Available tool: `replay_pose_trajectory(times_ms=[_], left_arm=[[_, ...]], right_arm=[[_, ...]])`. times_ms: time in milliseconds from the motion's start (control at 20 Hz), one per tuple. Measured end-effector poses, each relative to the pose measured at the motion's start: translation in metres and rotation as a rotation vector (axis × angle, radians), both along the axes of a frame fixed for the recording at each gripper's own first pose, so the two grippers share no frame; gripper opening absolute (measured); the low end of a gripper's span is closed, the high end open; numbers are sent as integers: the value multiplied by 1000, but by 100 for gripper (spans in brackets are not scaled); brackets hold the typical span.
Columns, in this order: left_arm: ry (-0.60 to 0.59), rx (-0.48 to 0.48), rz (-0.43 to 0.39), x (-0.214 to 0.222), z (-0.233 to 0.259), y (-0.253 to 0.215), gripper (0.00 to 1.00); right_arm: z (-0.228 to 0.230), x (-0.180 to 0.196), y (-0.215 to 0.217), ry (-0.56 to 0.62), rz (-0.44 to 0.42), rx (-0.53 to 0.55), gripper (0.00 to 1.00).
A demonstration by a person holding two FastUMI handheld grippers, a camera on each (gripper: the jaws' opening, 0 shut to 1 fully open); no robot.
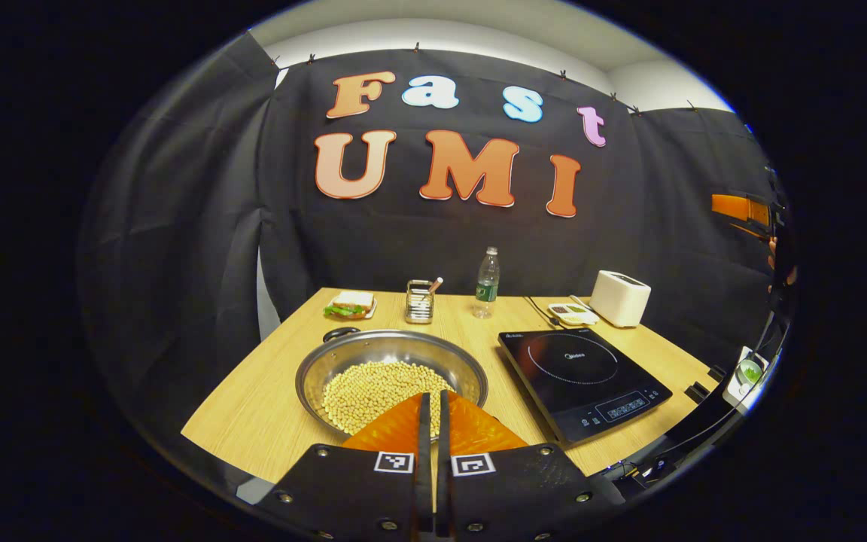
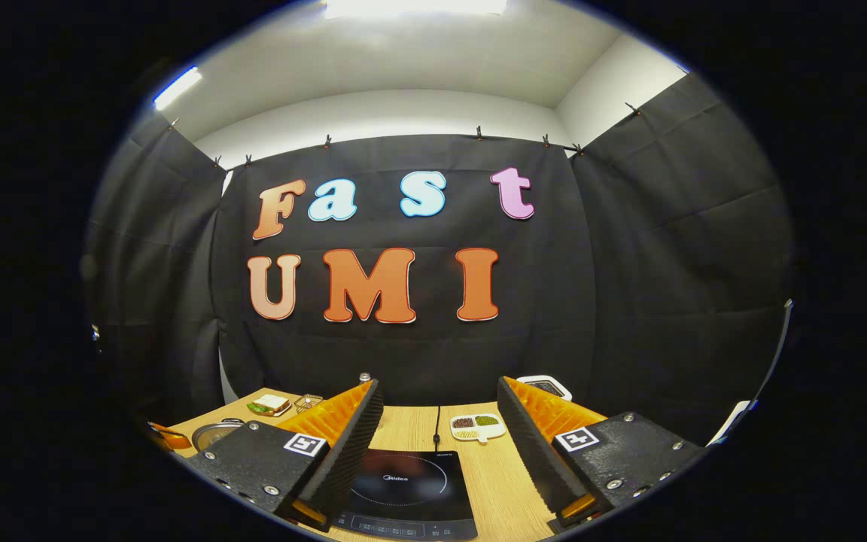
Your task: First push the handle of the pot to place it horizontally, then grasp the pot with both hands and set it on the induction cooktop.
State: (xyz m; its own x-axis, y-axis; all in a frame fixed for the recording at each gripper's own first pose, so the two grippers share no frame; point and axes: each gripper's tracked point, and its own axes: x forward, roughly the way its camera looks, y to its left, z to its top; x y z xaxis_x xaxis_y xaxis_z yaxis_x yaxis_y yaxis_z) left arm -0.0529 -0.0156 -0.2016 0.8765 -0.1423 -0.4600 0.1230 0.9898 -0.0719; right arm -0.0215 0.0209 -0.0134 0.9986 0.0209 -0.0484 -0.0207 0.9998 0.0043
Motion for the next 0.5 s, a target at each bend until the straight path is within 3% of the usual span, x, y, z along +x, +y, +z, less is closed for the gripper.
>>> replay_pose_trajectory(times_ms=[500], left_arm=[[161, 6, -20, -30, -64, -7, 4]], right_arm=[[-9, 0, -2, 18, 10, 10, 95]])
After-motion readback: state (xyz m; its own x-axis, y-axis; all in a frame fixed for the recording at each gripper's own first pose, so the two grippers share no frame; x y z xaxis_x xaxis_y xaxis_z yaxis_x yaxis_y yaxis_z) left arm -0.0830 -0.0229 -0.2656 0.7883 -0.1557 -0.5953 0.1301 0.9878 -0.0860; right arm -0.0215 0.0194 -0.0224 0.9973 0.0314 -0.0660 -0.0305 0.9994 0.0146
